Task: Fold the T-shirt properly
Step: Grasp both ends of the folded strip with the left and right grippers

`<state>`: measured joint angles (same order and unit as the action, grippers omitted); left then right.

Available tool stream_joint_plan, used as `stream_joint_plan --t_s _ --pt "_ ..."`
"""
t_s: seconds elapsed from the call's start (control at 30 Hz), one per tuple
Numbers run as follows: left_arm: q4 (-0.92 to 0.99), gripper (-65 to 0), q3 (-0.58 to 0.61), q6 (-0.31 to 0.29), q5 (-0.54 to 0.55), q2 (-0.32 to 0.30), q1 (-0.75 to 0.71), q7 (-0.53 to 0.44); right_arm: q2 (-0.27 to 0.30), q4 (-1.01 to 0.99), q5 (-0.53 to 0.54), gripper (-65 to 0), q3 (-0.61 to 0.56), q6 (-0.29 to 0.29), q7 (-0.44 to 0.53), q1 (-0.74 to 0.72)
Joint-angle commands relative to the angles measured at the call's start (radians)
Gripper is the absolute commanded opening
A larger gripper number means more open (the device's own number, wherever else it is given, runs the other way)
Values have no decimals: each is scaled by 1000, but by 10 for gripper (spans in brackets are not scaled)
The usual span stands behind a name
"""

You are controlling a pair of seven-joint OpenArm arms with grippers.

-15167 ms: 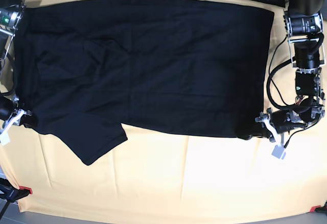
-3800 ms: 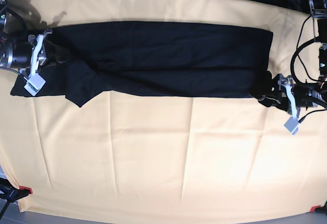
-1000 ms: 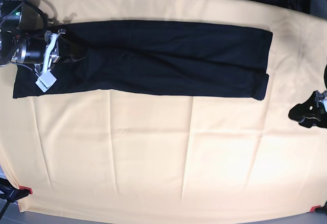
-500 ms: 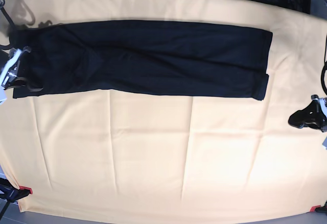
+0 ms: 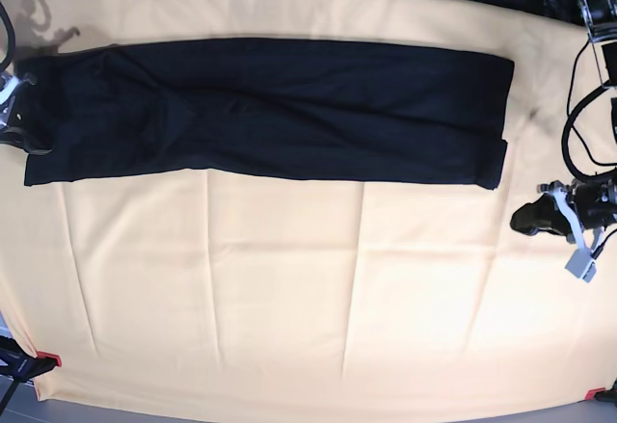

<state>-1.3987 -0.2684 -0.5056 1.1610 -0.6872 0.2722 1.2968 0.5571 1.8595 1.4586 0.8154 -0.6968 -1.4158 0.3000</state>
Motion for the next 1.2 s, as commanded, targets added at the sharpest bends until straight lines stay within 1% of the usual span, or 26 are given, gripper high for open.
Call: stream_joint_plan --t_s 0.0,0.1,0.2,0.27,0.33,0.37,0.43,0.47,0.5,0.53,0.67,0.77,0.87,1.17 --pt "-10 -650 -39 -1 17 -10 -13 -6 24 15 25 -650 10 -1 20 -2" --pt "-10 -650 -161 11 14 30 -95 2 25 15 25 -650 10 -1 20 2" --pt "-10 -650 -274 10 13 66 -169 0 25 15 25 -650 10 -1 20 3" --pt "-10 -650 -308 10 15 75 -212 -2 25 15 25 -650 10 -1 20 3" --pt "-10 -650 -309 10 32 75 -246 2 25 15 25 -650 10 -1 20 2" --pt "-10 -596 -305 9 43 75 -257 7 25 15 25 -650 10 -1 20 2" --pt "-10 -364 -293 -3 61 76 -276 13 25 15 25 -650 10 -1 20 2" --pt "-10 -263 -286 -2 60 76 -279 13 25 15 25 -650 10 -1 20 2" --pt "-10 -205 -281 0 57 76 -283 13 25 15 25 -650 10 -1 20 2" --pt "-10 -184 -280 11 53 82 -283 13 25 15 25 -650 10 -1 20 2" --pt "-10 -184 -280 13 40 124 -283 12 25 15 25 -650 10 -1 20 2" --pt "-10 -184 -280 15 -10 163 -284 8 25 15 25 -650 10 -1 20 2" --pt "-10 -184 -280 29 -37 193 -293 -4 25 15 25 -650 10 -1 20 2" --pt "-10 -184 -280 29 -38 233 -323 -6 25 15 25 -650 10 -1 20 2"
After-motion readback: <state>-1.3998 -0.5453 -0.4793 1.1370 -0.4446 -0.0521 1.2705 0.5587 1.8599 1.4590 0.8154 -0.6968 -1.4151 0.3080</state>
